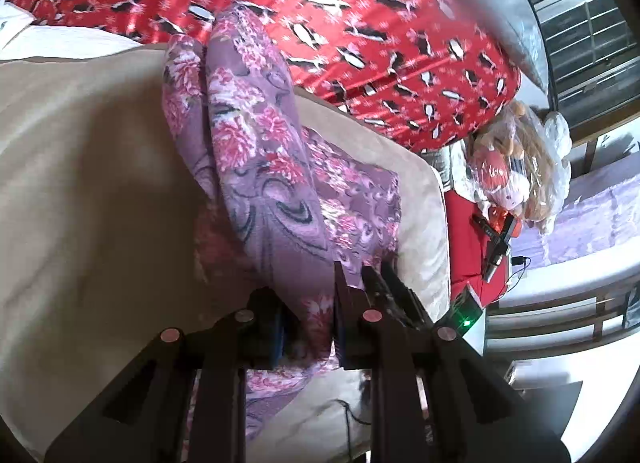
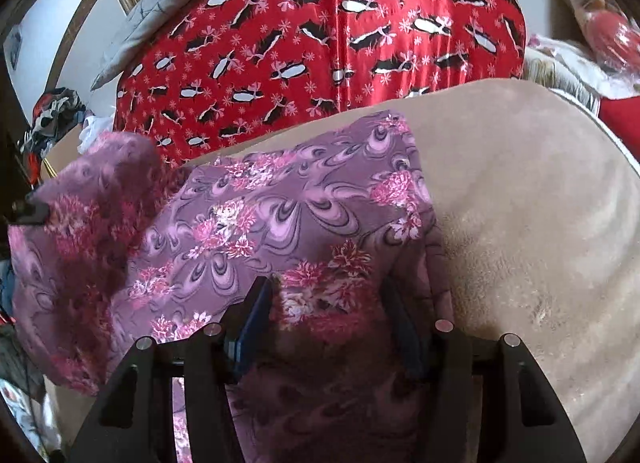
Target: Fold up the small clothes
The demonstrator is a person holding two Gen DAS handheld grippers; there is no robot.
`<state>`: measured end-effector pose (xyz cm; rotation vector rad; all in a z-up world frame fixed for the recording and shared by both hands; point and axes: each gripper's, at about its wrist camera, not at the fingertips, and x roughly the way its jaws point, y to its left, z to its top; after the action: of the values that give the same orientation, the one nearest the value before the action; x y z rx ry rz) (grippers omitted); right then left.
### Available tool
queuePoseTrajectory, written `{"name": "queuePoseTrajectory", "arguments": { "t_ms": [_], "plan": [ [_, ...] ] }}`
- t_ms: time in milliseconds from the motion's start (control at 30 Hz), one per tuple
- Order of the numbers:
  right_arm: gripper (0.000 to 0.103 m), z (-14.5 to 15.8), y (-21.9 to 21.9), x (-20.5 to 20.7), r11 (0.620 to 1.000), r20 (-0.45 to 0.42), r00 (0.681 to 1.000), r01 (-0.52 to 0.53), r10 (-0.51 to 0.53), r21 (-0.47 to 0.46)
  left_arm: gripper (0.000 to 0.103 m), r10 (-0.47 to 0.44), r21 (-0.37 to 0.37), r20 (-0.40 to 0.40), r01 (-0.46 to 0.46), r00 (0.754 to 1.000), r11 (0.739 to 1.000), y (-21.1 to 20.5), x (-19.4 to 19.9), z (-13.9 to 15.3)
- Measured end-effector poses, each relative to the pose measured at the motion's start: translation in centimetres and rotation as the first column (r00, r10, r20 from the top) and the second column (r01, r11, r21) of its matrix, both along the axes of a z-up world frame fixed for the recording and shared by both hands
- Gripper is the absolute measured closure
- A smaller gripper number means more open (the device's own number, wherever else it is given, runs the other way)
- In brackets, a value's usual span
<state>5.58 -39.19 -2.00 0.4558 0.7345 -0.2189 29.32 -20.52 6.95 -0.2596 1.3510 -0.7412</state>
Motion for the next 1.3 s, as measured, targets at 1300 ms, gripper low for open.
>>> {"name": "queuePoseTrajectory", "arguments": {
  "t_ms": [1300],
  "plan": [
    [0.044,2.5,-5.6,-4.9,0.939,0.132,0.969,0.164,-0.211,0.301,0.066,0.132,0.152,-0.069,-0.121,0.989,0.981,-0.9,-1.0,-8.1]
  ]
}}
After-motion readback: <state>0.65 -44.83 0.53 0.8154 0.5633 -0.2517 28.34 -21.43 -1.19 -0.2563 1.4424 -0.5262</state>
